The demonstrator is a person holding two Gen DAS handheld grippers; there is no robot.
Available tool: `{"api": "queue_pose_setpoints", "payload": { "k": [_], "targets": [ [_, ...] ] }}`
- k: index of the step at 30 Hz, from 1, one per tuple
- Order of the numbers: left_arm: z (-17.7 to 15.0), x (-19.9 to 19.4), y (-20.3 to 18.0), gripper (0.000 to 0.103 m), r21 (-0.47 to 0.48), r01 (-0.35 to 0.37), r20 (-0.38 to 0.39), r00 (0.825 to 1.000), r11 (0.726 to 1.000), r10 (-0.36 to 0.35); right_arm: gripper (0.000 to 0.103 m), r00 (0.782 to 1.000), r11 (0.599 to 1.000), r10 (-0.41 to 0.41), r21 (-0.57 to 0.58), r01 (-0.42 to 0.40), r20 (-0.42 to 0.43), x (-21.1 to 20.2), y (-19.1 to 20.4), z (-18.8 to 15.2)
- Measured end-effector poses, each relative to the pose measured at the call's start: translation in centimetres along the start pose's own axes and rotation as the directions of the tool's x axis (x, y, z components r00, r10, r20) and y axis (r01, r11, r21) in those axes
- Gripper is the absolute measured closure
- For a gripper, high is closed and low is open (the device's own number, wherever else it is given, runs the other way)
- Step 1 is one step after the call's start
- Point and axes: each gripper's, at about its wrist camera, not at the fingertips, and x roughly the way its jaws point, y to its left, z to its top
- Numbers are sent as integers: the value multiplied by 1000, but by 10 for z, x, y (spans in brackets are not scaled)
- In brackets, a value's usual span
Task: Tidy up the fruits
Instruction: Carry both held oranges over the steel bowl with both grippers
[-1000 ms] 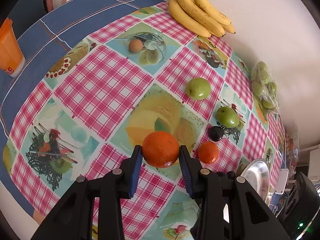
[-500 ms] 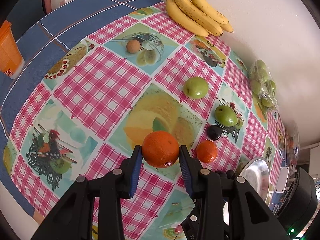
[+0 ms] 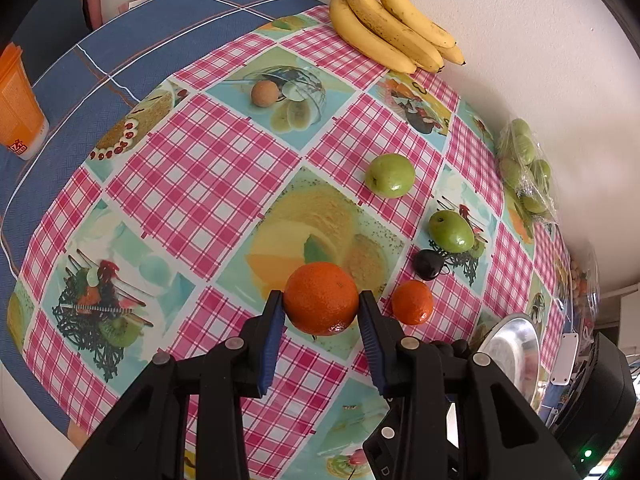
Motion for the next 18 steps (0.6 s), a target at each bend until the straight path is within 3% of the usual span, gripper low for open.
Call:
{"api": "queue_pose_setpoints", "payload": {
  "k": [8, 11, 18],
  "targets": [
    [0, -1, 0, 64, -1, 2, 1, 1000, 1000, -2, 64, 1000, 1000, 14, 6, -14, -2, -5, 0, 1],
    [-1, -2, 1, 64, -4, 0, 9, 1000, 1000, 0, 71, 999, 999, 39, 14, -40, 21, -14, 0, 2],
    [-1, -3, 1, 64, -7, -3, 12, 1000, 1000, 4, 71, 998, 999, 49, 12, -49, 33, -18, -2, 4]
  ]
}}
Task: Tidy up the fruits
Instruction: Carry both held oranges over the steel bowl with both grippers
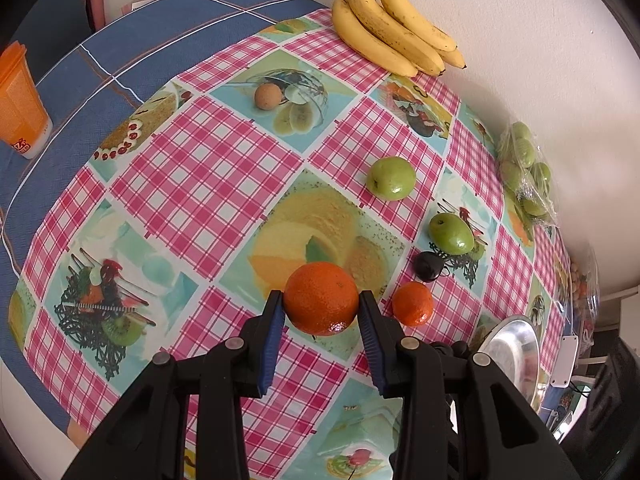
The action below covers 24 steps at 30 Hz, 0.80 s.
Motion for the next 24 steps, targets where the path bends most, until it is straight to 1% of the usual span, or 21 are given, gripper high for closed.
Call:
{"api": "queue_pose_setpoints", "payload": {
  "k": [4, 6, 8, 10, 13, 17, 20, 21, 22, 24],
  "targets": [
    [0, -1, 1, 64, -7, -6, 1, 1000, 1000, 6, 69, 1000, 999, 7, 34, -7, 5, 4, -9, 1],
    [-1, -1, 1, 64, -7, -7, 2, 1000, 1000, 7, 66, 1000, 999, 21, 47, -21, -2, 7, -12, 0],
    [-1, -1, 1, 64, -8, -7, 2, 1000, 1000, 7, 62, 1000, 999, 14, 40, -13, -9, 11, -10, 0],
    [0, 0, 1, 64, -9, -6, 1, 1000, 1000, 6, 50, 1000, 1000, 8, 30, -7, -15, 14, -8, -1],
    [-1, 0, 2, 64, -13, -7, 0, 1000, 1000, 7, 50, 1000, 1000, 3, 19, -3, -26, 19, -4, -1],
    [-1, 0, 3, 64, -11, -6, 0, 1000, 1000, 6, 50, 998, 998, -59, -15, 58, -38, 25, 0, -4],
    [-1, 0, 2, 64, -12, -6, 1, 1000, 1000, 6, 50, 998, 999, -48, -17, 47, -46, 27, 1, -5],
    [-1, 0, 2, 64, -12, -6, 1, 1000, 1000, 6, 51, 998, 999, -49, -20, 48, -41, 26, 2, -5],
    [-1, 0, 2, 64, -12, -6, 1, 1000, 1000, 6, 59, 998, 998, -54, -27, 53, -34, 25, 3, -5],
    [-1, 0, 2, 64, -11, -6, 2, 1000, 1000, 6, 61, 998, 997, -62, -38, 61, -20, 20, 6, -4]
  ]
}}
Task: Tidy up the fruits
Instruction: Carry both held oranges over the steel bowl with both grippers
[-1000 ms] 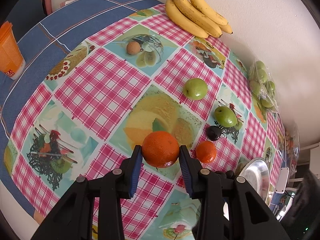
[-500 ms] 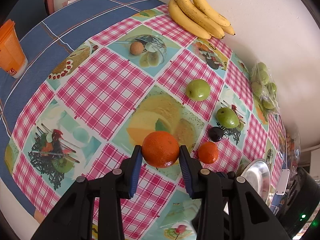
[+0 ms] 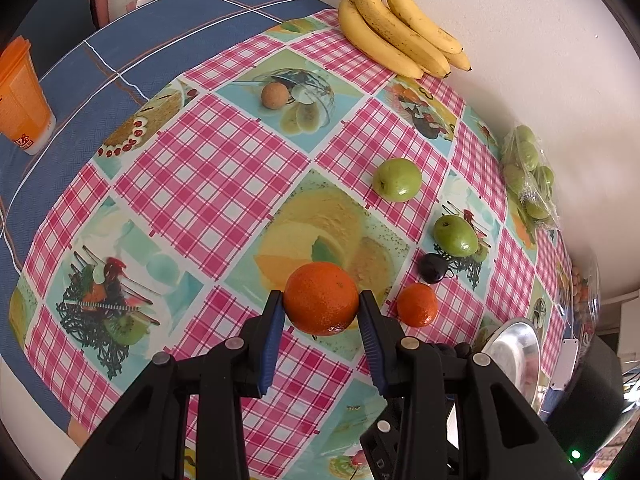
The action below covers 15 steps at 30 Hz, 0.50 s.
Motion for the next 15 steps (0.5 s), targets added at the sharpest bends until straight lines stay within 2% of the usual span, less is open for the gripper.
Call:
{"api": "queue_pose_setpoints", "payload": {
  "k": [9, 15],
  "targets": [
    [0, -8, -1, 64, 3, 5, 22, 1000, 1000, -5, 61, 996, 999, 35, 6, -35, 88, -34, 0, 7],
    [-1, -8, -5, 64, 14, 5, 24, 1000, 1000, -5, 61, 997, 996, 28, 81, -33, 71, -40, -19, 4]
  ]
}}
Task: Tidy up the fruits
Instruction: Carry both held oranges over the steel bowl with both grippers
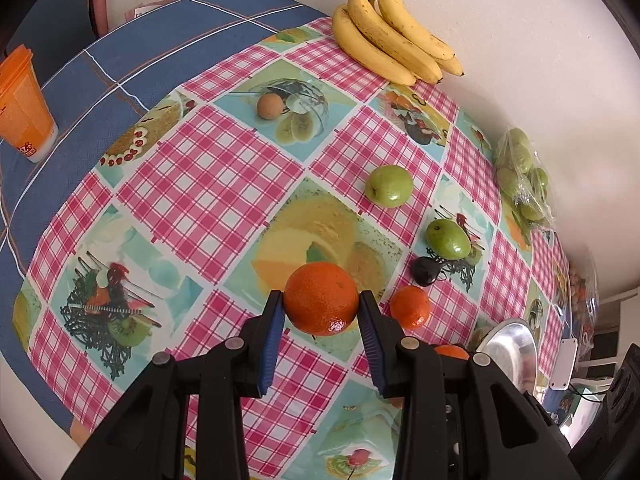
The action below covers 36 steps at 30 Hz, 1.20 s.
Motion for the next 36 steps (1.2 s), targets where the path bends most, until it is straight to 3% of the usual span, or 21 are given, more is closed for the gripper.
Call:
{"api": "queue_pose_setpoints", "payload": {
  "k": [9, 15, 19, 24, 30, 36],
  "targets": [
    [-9, 0, -22, 64, 66, -11, 1, 1000, 998, 11, 61, 999, 986, -37, 165, 38, -8, -20, -56, -8],
    [-29, 0, -64, 64, 210, 9, -6, 1000, 978, -8, 61, 995, 962, -103, 252, 103, -14, -33, -97, -16],
    [-50, 4, -95, 64, 311, 41, -39, 999, 949, -30, 61, 991, 937, -131, 325, 131, -21, -44, -129, -28],
    [-82, 9, -132, 64, 429, 129, -116, 989, 894, -87, 60, 988, 895, -155, 420, 151, -25, -54, -167, -42],
    [-121, 16, -168, 64, 551, 170, -176, 981, 817, -86, 60, 989, 848, -146, 512, 135, -18, -66, -203, -59],
    [-141, 25, -183, 64, 608, 163, -200, 979, 777, -49, 60, 988, 825, -150, 548, 139, -24, -69, -217, -67]
  ]
}}
